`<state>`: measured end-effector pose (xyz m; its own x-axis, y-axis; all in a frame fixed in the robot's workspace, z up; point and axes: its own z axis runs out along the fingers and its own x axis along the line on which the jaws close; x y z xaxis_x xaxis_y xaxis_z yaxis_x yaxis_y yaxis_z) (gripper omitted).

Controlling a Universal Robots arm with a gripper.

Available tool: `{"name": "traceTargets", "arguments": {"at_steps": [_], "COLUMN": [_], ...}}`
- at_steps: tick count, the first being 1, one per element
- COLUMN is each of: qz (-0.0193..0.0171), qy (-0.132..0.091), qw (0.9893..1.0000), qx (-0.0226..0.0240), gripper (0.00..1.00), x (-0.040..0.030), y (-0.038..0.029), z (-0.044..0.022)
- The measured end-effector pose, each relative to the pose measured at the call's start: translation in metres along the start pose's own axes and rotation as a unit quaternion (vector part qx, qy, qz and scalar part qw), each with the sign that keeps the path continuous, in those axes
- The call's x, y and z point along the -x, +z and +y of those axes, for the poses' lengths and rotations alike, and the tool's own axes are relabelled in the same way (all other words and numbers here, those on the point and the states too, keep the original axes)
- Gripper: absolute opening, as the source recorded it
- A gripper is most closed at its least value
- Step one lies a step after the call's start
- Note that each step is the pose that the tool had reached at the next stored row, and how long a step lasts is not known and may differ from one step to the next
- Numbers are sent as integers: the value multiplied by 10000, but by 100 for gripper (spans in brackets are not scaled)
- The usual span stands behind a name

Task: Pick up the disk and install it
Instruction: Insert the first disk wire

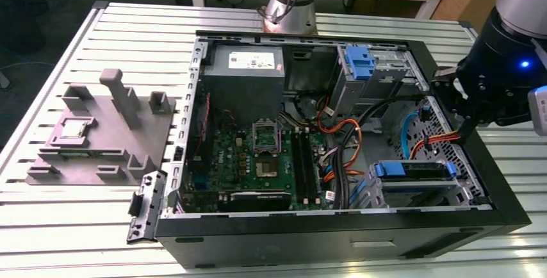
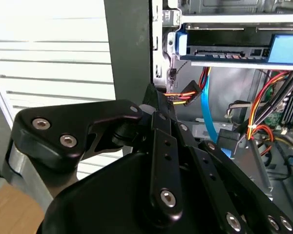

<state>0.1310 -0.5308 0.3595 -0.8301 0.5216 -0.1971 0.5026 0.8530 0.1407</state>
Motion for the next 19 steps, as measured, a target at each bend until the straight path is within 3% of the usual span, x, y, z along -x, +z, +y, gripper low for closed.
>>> {"name": "traceTargets", "arguments": {"at_steps": [3,9,12,17,19], "qz": [3,-116,-118,-135,-136], "qy": [-188,-342,-344,-353,-354], "qw": [9998,9993,9993,9993,9993], "qx": [9,-44,-44,-67,-67], "gripper": [10,11,24,24,31], "x": [-3,-6,-5,-11,-13], "y": [12,18,17,16,19], "z": [0,-4,-3,-7,-7]}}
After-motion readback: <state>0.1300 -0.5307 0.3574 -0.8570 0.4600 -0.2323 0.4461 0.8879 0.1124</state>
